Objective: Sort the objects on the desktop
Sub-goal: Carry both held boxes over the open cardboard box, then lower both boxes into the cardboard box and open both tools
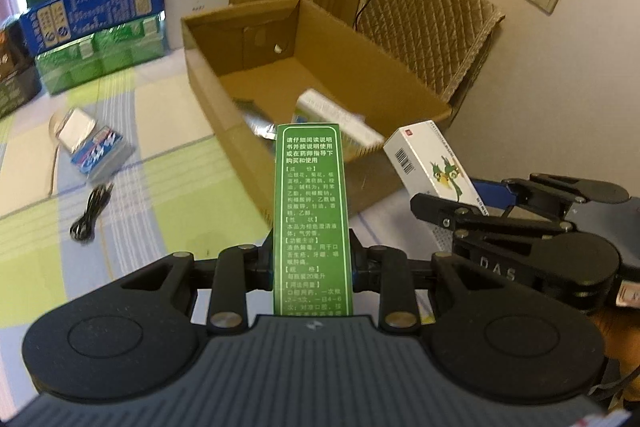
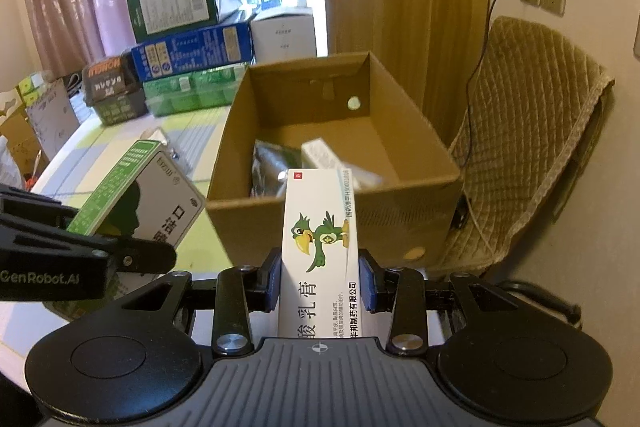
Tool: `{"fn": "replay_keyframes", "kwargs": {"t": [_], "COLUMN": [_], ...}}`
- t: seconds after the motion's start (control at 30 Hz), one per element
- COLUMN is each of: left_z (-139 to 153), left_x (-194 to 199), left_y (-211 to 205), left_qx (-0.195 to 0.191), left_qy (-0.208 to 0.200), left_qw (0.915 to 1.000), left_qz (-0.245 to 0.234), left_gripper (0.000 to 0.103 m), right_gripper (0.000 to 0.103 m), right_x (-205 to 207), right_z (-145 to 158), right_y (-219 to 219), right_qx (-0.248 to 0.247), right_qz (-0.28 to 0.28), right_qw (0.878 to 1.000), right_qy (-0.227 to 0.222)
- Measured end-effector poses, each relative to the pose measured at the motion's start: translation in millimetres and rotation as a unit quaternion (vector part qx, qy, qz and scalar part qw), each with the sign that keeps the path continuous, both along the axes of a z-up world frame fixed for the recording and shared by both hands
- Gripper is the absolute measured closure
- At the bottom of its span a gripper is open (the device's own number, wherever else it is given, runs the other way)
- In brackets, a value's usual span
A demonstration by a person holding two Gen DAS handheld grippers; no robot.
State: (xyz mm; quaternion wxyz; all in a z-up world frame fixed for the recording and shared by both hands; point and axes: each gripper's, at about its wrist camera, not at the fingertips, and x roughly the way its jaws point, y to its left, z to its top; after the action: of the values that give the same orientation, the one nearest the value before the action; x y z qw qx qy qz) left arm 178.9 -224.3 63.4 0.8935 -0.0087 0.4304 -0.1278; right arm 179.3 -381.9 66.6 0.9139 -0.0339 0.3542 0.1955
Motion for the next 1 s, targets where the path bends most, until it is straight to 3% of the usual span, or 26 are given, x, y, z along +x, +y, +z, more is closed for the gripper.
{"fn": "replay_keyframes", "kwargs": {"t": [0.5,1.0], "left_z": [35,8], "left_x": [82,145], "left_y": [-18,-19], "left_qx": [-0.010,0.003], "left_qy": [-0.026,-0.011], "left_qw": [0.9996,0.9998], "left_qz": [0.002,0.018], "left_gripper": [0.078,0.077], "right_gripper": [0.068,0.068], "right_x": [86,158], "right_z": [46,21], "right_y": [-5,5], "right_qx": [0.007,-0.015], "right_qz": [0.007,0.007], "right_qw": [0.999,1.000], "right_qy": [-0.041,-0.012]}}
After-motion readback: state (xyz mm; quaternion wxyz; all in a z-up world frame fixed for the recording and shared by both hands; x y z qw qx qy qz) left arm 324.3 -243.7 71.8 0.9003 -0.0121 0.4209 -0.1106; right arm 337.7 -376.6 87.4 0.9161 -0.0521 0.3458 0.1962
